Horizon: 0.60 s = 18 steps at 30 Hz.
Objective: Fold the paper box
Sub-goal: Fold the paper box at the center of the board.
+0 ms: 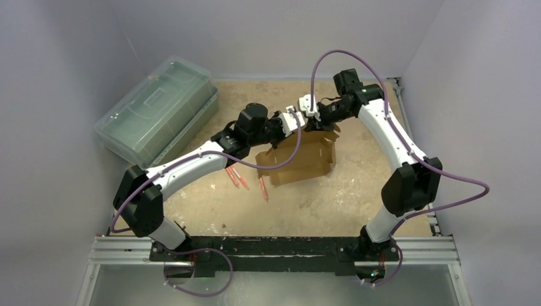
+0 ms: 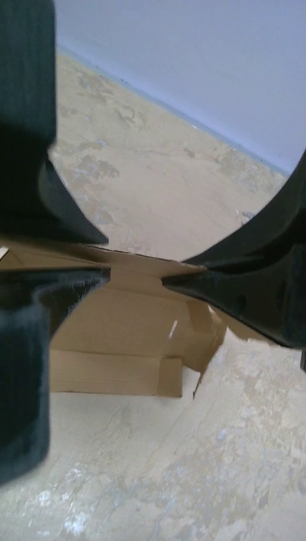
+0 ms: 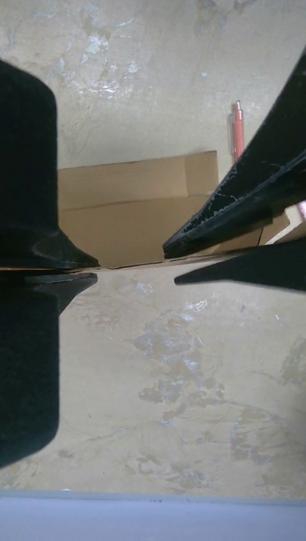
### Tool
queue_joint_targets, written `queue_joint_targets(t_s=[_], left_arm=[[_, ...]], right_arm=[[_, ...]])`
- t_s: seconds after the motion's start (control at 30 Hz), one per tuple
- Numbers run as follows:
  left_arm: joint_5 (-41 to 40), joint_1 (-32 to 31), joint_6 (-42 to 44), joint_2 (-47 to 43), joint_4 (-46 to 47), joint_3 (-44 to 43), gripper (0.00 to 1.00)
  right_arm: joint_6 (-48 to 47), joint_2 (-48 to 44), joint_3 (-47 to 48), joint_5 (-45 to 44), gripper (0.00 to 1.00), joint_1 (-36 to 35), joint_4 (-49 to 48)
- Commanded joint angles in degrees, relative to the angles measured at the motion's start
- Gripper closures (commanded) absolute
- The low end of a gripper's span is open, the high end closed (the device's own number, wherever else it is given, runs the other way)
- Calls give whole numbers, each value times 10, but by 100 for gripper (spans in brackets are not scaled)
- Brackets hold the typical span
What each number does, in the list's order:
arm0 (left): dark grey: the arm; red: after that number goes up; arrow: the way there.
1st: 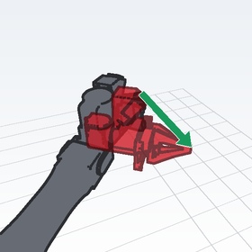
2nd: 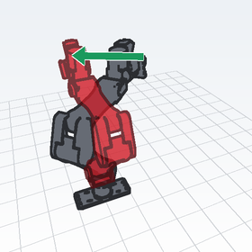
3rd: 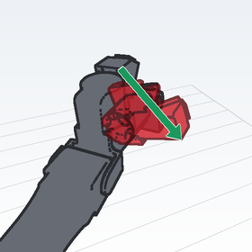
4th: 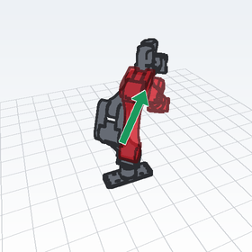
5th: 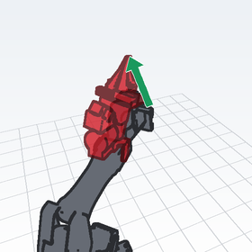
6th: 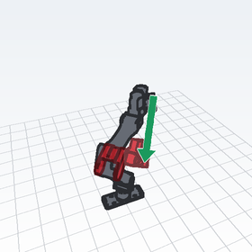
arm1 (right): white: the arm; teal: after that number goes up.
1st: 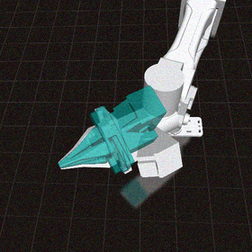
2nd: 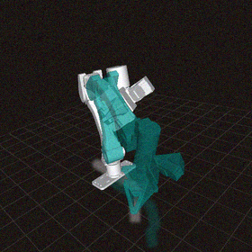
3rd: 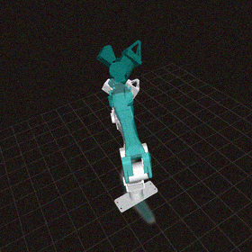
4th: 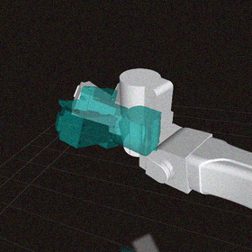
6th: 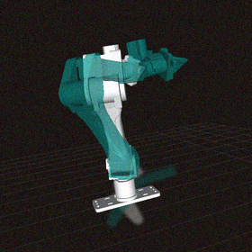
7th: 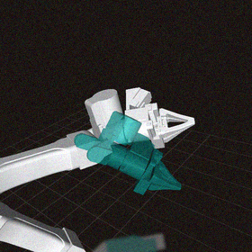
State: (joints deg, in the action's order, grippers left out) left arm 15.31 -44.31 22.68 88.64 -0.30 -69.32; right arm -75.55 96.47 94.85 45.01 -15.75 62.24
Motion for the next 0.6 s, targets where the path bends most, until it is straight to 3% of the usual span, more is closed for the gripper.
queue_joint_targets(t_s=[0.0, 0.17, 0.23, 0.4, 0.5, 0.57], left_arm=[[-60, 9, -80, -30, 52, -17, 73], [-128, 28, -215, -119, 107, 53, 26], [-158, 32, -271, -162, 123, 93, 16], [-134, 35, -368, -249, 132, 198, 15], [-57, 29, -434, -265, 254, 301, 22], [-52, 2, -447, -246, 325, 342, 24]], right_arm=[[45, -28, 15, -9, 100, -3, -43], [211, -75, -43, -60, 100, -2, -202], [289, -94, -65, -94, 100, -2, -270], [380, -138, -100, -190, 100, -5, -345], [413, -160, -122, -269, 100, -15, -386], [424, -166, -137, -314, 100, -25, -410]])
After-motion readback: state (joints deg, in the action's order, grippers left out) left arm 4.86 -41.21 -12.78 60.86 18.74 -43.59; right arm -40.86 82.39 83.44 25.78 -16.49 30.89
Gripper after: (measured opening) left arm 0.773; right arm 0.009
